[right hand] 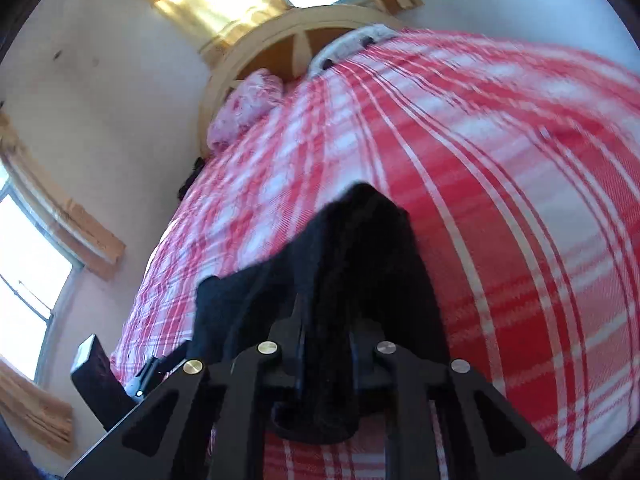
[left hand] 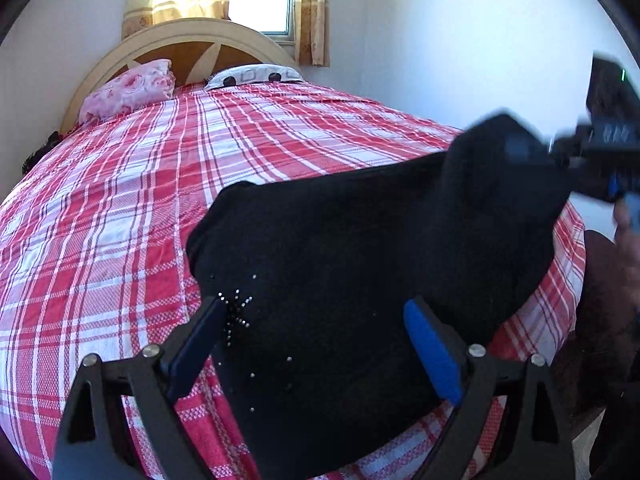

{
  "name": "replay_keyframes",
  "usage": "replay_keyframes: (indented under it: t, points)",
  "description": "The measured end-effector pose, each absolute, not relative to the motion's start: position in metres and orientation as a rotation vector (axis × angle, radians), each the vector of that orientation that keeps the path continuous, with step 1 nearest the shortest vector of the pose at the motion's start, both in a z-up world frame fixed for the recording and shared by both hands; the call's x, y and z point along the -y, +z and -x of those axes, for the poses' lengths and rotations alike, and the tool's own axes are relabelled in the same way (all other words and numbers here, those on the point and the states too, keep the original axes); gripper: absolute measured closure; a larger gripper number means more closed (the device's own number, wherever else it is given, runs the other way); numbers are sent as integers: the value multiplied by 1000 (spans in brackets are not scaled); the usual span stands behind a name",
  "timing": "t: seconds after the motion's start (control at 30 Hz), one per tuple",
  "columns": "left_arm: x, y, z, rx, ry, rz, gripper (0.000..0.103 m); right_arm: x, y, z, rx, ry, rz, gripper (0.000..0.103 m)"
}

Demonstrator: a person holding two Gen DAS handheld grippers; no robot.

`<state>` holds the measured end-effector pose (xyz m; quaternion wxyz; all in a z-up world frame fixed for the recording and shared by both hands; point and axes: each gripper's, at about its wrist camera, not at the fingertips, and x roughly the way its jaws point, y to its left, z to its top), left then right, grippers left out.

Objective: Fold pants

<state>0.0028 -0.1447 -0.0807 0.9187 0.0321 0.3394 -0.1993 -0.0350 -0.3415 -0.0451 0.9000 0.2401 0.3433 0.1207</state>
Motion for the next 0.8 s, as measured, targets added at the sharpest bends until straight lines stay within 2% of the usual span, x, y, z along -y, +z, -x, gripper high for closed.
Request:
replay_keyframes:
  t: [0.13,0.17,0.23,0.33,0.37,0.43,0.47,0.67,0.8]
  points:
    - [142,-81,-4,-689,-407,-26,6,317,5,40,-557,441,-382,87]
    - [141,-81,-3,-688,-398,-22,3,316,8,41,-550,449,-364,87]
    - [141,-84,-5,-692,-375,-18,0,325,-1,46,-553,432,-351,87]
    - [142,-91,-5,-700,-382,-2,0,373,-56,39,-711,267,-477,87]
    - [144,-92,-5,-702,-387,-1,0,389,-81,35,-791,193,-510,84]
    - [146,-92,-3,-698,-384,-13,0,402,-99,40,-830,109,-513,58]
    - [146,-91,-3,-695,-382,-15,0,405,-98,46,-812,71,-505,40]
    - [131,-94,-4,-728,-375,40,0,408,-49,72,-650,-122,-401,39]
    - [128,-93,8,-713,-374,29,0,370,-21,61,-615,84,-373,39]
